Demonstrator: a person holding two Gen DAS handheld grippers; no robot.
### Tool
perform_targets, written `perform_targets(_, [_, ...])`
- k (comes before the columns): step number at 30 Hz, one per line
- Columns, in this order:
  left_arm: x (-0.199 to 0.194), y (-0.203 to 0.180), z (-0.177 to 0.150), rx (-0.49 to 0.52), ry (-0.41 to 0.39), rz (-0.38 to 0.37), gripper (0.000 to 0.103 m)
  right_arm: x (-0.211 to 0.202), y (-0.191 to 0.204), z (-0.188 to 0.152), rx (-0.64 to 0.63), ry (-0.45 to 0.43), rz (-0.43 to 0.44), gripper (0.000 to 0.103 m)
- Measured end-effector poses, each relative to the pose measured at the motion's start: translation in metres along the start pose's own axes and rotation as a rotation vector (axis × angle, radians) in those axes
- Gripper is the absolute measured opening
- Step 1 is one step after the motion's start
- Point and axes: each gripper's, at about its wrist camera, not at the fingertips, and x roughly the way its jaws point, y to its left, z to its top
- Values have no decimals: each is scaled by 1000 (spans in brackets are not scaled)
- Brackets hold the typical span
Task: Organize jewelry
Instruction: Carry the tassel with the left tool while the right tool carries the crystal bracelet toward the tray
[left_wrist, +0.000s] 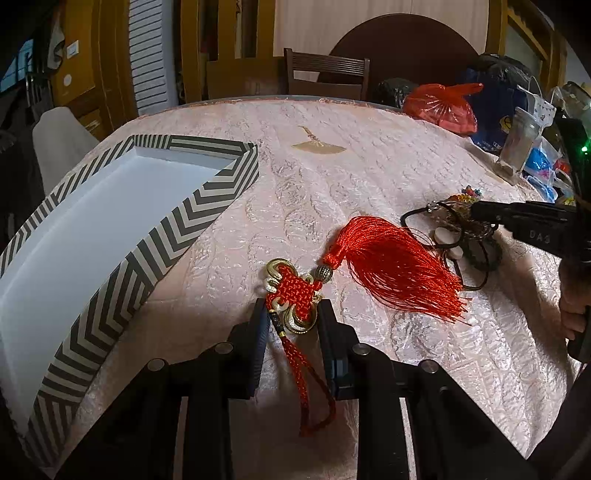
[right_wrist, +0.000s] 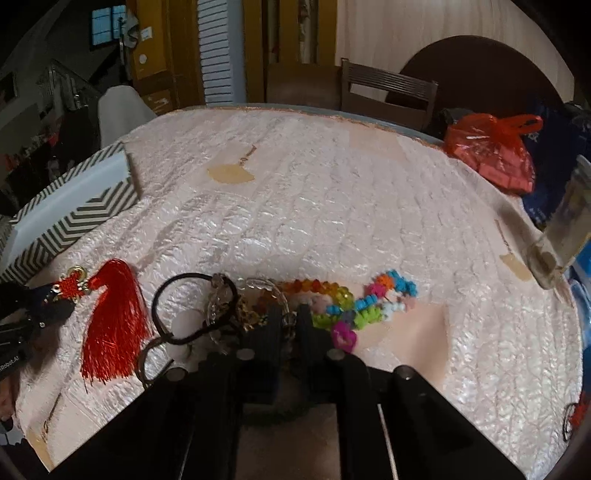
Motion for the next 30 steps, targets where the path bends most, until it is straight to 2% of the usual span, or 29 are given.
perform_targets(3, [1,-1,0,6,1,6,25,-13,-7,-1,45,-30,-16,8])
perform_targets(9, [2,-1,0,13,2,17,26,-67,-16,0,115,-177,26,8])
perform_targets(12, [1,-1,0,13,2,18,26,-83,-21,0,155,-220,58,8])
perform_targets(17, [2,-2,0,16,2,23,26,-87,-34,-7,230,-210,87,8])
perform_targets(22, [2,-2,0,19,4,31,28,-84,-33,-12,253,-186,72,8])
perform_targets(30, [1,-4,-1,21,7,50,28,-81,-14,-16,217,-151,52,8])
